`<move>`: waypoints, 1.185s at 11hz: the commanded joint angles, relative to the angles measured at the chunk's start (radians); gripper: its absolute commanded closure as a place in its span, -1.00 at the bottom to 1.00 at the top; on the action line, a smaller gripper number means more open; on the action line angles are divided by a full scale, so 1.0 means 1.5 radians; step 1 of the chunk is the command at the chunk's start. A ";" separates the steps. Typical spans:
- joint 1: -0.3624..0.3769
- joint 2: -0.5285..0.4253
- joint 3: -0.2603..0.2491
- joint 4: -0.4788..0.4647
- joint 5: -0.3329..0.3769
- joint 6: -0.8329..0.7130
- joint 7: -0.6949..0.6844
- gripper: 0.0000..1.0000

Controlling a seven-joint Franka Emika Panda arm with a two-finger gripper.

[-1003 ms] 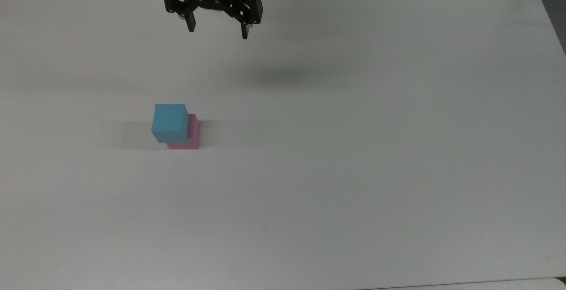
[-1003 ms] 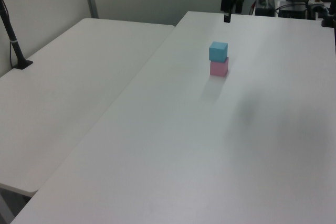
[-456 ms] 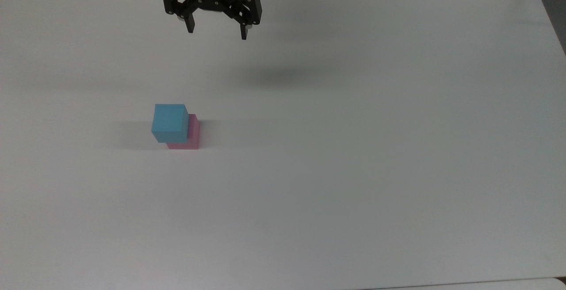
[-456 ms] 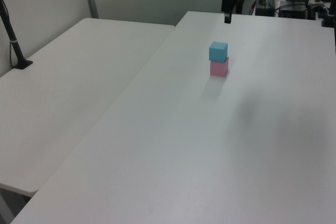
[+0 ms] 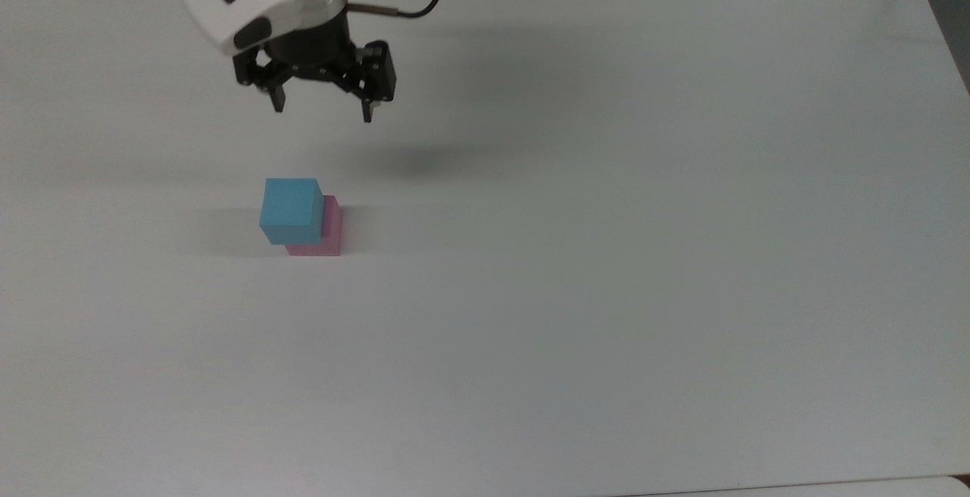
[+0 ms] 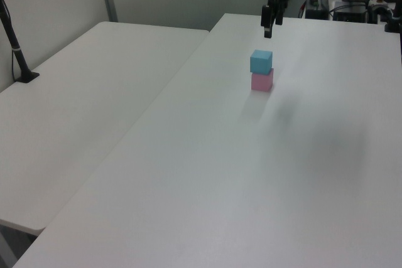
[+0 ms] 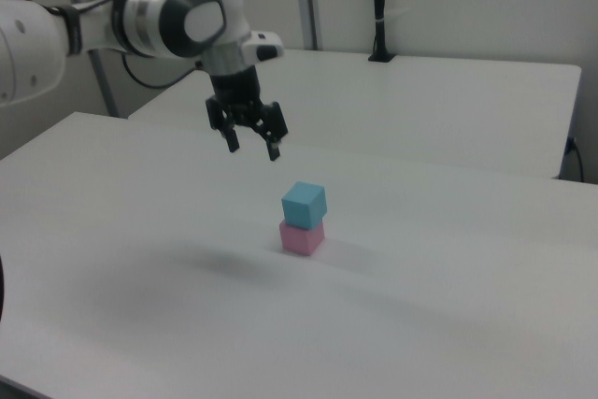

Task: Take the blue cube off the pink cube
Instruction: 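Lower the gripper onto the light-blue cube atop the pink cube and grasp it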

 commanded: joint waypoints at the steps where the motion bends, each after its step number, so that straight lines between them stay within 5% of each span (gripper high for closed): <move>1: -0.007 0.073 -0.005 -0.005 -0.034 0.064 -0.050 -1.00; 6: -0.035 0.137 -0.004 -0.007 -0.045 0.157 -0.044 -1.00; 7: -0.038 0.139 -0.004 -0.010 -0.045 0.167 -0.044 -0.73; 9: -0.037 0.139 -0.003 -0.011 -0.043 0.167 -0.044 0.26; 10: -0.034 0.136 0.001 -0.011 -0.042 0.160 -0.043 0.52; 13: 0.035 0.122 0.012 -0.013 -0.041 0.139 0.010 0.51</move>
